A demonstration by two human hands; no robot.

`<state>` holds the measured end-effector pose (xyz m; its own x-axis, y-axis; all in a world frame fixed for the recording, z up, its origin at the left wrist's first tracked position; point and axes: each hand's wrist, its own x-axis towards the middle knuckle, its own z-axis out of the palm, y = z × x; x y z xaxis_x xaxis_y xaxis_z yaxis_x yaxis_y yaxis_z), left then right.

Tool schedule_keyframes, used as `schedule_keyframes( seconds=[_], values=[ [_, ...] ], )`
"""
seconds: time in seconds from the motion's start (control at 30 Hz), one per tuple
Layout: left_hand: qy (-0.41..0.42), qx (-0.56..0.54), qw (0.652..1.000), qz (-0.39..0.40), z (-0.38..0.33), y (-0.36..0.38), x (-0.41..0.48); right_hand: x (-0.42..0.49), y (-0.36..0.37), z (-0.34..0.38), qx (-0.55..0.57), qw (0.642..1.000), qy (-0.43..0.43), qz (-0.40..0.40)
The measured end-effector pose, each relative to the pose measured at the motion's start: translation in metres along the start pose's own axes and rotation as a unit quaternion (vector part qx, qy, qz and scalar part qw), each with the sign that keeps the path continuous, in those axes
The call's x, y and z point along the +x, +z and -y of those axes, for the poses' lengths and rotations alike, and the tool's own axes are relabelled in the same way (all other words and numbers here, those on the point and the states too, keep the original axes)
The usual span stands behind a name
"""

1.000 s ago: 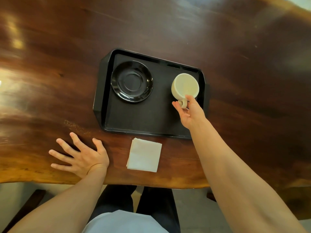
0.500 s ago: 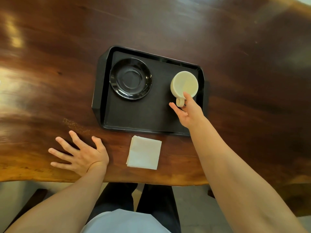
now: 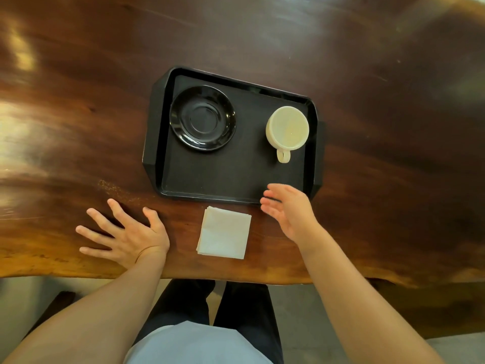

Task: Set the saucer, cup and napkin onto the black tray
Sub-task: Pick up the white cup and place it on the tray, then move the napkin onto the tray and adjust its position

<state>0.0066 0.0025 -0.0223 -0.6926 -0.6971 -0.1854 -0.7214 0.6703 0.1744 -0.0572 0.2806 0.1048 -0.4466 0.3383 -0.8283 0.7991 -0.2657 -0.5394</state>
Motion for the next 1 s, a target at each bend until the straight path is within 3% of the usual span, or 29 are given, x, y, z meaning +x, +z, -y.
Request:
schedule_keyframes(
  seconds=[0.13,0.23,0.37,0.7,0.9,1.0],
  values=[
    [-0.003,0.008,1.0,0.004,-0.001,-0.001,0.0,-0.012,0.013,-0.042,-0.204,0.978,-0.042,0.03],
    [-0.005,0.01,1.0,0.005,-0.002,-0.001,-0.001,-0.011,0.022,-0.074,-0.357,0.928,-0.106,0.025],
    [-0.006,0.015,1.0,0.009,-0.002,-0.002,0.0,-0.013,0.034,-0.099,-0.468,0.865,-0.181,-0.016],
    [-0.005,0.019,1.0,0.012,-0.003,-0.001,0.0,-0.007,0.047,-0.09,-0.509,0.841,-0.176,-0.049],
    [-0.007,0.025,1.0,0.013,-0.002,-0.002,0.0,-0.004,0.044,-0.084,-0.44,0.889,-0.106,0.064],
    [-0.012,0.026,0.999,0.016,-0.003,-0.003,-0.001,-0.008,0.037,-0.071,-0.416,0.894,-0.098,0.136]
  ],
)
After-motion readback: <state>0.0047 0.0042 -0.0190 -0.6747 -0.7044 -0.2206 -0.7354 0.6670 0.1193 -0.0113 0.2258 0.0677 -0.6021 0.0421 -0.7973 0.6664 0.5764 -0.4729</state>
